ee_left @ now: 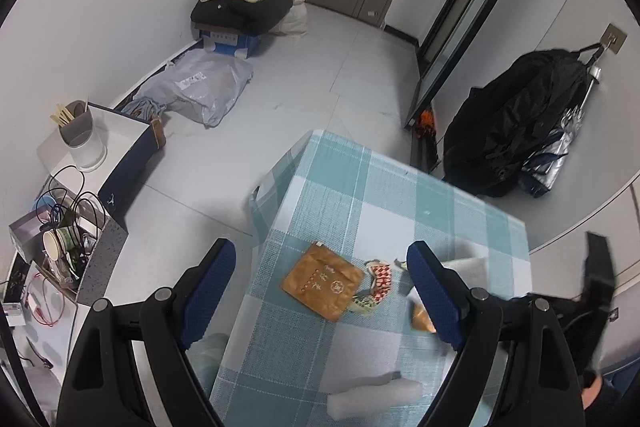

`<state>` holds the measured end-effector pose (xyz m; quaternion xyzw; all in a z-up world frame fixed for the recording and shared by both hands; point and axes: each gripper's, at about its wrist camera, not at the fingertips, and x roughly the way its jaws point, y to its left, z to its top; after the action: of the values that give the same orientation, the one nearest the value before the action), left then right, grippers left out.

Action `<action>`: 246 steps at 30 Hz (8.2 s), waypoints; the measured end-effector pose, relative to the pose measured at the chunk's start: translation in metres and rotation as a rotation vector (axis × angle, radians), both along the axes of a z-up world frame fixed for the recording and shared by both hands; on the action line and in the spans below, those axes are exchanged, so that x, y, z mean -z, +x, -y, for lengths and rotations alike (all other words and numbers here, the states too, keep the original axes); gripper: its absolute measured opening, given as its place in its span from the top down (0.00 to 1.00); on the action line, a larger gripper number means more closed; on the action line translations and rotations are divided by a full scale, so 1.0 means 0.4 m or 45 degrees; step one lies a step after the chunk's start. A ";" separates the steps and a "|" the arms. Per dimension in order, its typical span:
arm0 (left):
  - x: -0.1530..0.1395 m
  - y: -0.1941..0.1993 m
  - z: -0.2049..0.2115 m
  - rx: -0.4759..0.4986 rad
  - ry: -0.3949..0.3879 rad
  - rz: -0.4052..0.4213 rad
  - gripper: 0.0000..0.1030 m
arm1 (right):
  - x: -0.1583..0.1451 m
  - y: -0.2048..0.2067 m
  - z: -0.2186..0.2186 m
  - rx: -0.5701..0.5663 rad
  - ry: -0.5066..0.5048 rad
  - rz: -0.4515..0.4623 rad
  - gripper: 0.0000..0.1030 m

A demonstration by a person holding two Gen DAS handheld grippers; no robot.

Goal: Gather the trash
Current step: 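Lift the white tissue with the right gripper while the left gripper grasps a small brown wrapper, then carry the tissue in the right gripper while the left gripper carries the brown wrapper over the toilet, then open the right gripper to drop the white tissue into the bowl, then open the left gripper to drop the brown wrapper into the bowl, then move both open grippers back over the red-and-white wrappers on the table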

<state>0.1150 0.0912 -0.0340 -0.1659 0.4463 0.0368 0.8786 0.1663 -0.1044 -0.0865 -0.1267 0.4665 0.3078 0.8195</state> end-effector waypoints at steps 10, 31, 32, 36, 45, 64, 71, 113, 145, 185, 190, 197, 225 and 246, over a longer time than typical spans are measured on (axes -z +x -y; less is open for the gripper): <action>0.116 0.112 0.035 0.282 0.179 -0.274 0.17 | -0.048 0.058 0.098 0.078 0.196 -0.083 0.99; 0.212 0.145 0.073 0.505 0.257 -0.428 0.17 | -0.030 0.127 0.209 0.192 0.457 -0.372 0.99; 0.216 0.145 0.073 0.508 0.251 -0.436 0.17 | -0.038 0.125 0.208 0.194 0.426 -0.329 0.99; 0.222 0.147 0.076 0.513 0.287 -0.428 0.17 | -0.023 0.118 0.181 0.213 0.171 -0.213 0.99; 0.212 0.133 0.100 0.570 0.348 -0.393 0.48 | 0.019 0.139 0.213 0.306 0.028 -0.234 0.99; 0.202 0.127 0.086 0.548 0.227 -0.368 0.88 | 0.013 0.130 0.226 0.269 0.181 -0.297 0.97; 0.189 0.120 0.084 0.531 0.212 -0.368 0.93 | 0.058 0.129 0.246 0.323 0.020 -0.310 0.90; 0.015 0.014 0.048 0.417 -0.014 -0.063 0.98 | -0.200 -0.155 0.304 0.392 0.340 0.186 0.98; -0.228 -0.195 0.699 0.968 -0.158 0.245 0.98 | -0.378 -0.577 0.836 0.805 0.596 0.420 0.98; 0.284 -0.072 1.222 1.280 -0.098 -0.489 0.99 | 0.452 -0.350 1.149 1.220 0.650 -0.563 0.90; 0.313 -0.078 1.236 1.288 -0.078 -0.533 0.99 | 0.486 -0.335 1.134 1.199 0.604 -0.579 0.50; 0.343 -0.083 1.248 1.316 -0.064 -0.592 0.99 | 0.446 -0.371 1.172 1.279 0.527 -0.474 0.42; 0.396 -0.104 1.271 1.263 0.018 -0.749 0.77 | 0.298 -0.430 1.235 1.416 0.421 -0.232 0.16; 0.180 -0.117 1.161 1.088 0.191 -0.318 0.34 | 0.205 -0.481 1.206 1.382 0.549 -0.142 0.12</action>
<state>0.0682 -0.3730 -0.1062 0.1033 0.5735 -0.2772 0.7639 -0.0263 -0.5870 -0.1687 0.3164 0.4337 -0.0617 0.8414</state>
